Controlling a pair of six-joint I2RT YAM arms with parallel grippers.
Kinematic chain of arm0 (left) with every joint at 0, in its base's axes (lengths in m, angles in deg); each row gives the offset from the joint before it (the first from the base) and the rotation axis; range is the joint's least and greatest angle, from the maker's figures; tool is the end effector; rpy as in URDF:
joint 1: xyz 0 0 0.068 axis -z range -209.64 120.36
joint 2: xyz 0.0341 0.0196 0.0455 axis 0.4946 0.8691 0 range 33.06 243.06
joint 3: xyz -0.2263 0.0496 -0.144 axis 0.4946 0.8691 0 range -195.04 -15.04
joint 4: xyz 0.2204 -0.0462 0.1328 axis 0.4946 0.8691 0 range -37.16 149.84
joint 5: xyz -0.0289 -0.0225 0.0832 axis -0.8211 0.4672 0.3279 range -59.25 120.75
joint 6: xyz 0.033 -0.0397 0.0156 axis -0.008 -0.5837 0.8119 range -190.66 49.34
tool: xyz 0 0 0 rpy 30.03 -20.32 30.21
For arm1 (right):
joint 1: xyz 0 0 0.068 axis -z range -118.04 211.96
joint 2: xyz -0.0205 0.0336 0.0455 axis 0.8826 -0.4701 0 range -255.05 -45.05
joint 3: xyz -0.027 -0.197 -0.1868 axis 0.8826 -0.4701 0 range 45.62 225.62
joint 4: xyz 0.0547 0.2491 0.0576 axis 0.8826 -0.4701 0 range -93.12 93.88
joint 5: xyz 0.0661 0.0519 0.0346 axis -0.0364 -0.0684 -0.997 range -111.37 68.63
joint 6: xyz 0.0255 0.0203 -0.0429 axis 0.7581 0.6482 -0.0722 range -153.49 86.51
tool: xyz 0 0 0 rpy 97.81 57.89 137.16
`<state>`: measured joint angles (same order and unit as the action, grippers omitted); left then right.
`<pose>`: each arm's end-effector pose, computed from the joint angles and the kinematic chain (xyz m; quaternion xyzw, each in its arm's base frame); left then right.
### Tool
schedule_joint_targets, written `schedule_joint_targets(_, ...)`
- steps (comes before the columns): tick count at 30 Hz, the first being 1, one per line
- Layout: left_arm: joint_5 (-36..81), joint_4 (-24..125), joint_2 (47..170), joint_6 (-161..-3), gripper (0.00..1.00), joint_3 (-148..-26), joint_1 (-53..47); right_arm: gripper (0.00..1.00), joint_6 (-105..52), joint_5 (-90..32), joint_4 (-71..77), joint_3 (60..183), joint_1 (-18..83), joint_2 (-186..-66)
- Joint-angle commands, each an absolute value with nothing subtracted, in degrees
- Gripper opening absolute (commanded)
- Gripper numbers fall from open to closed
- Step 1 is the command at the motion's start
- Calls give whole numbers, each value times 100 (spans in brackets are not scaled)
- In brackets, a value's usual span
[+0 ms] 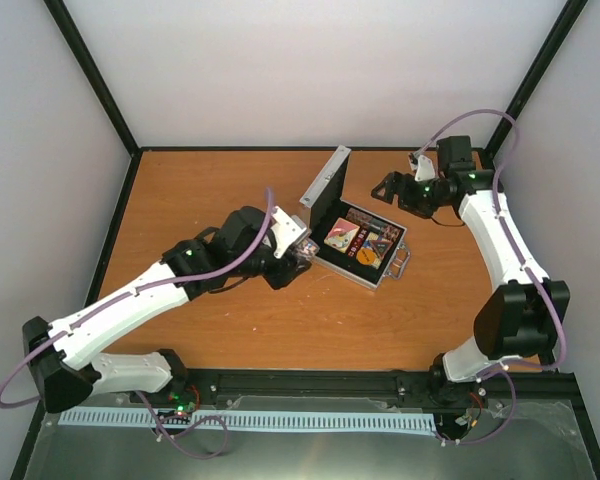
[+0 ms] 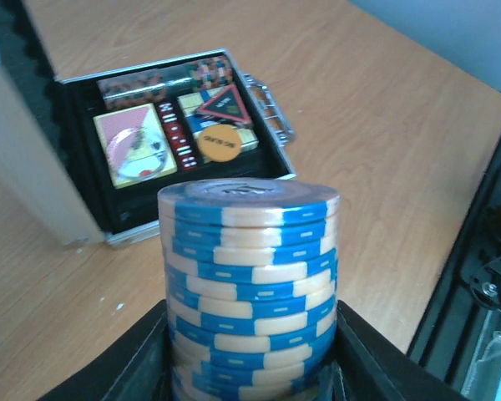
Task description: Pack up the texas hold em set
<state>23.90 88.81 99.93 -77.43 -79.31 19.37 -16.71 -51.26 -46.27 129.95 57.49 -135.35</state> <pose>0.1603 -0.1908 0.3368 0.3483 0.8295 -0.2502 0.3577 0.3274 0.0434 0.3247 0.0244 0.9270 0.2944 0.2312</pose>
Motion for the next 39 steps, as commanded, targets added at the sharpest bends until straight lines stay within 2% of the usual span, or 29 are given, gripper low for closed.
schedule_joint_targets(1, 2333, 8640, 10277, -7563, 30, -8405, 2299, 93, -1497, -6871, -4372, 12624, 5788, -12998)
schedule_joint_targets(4, 2227, 8227, 10517, -7522, 29, -8350, 2318, 93, -1514, -7728, -4688, 12542, 5571, -12860)
schedule_joint_targets(8, 2065, 7465, 10735, -7431, 29, -8251, 2316, 93, -1877, -7676, -5320, 12427, 5120, -12657)
schedule_joint_targets(21, 1591, 6844, 11552, -7234, 30, -8616, 2318, 90, -2211, -8034, -5564, 11975, 4559, -12510)
schedule_joint_targets(26, 1563, 6839, 11589, -7215, 30, -8680, 2318, 83, -2373, -8031, -5704, 11901, 4483, -12669)
schedule_joint_targets(39, 1510, 6865, 11717, -7147, 31, -8804, 2318, 54, -2164, -8199, -5431, 11951, 4476, -12822)
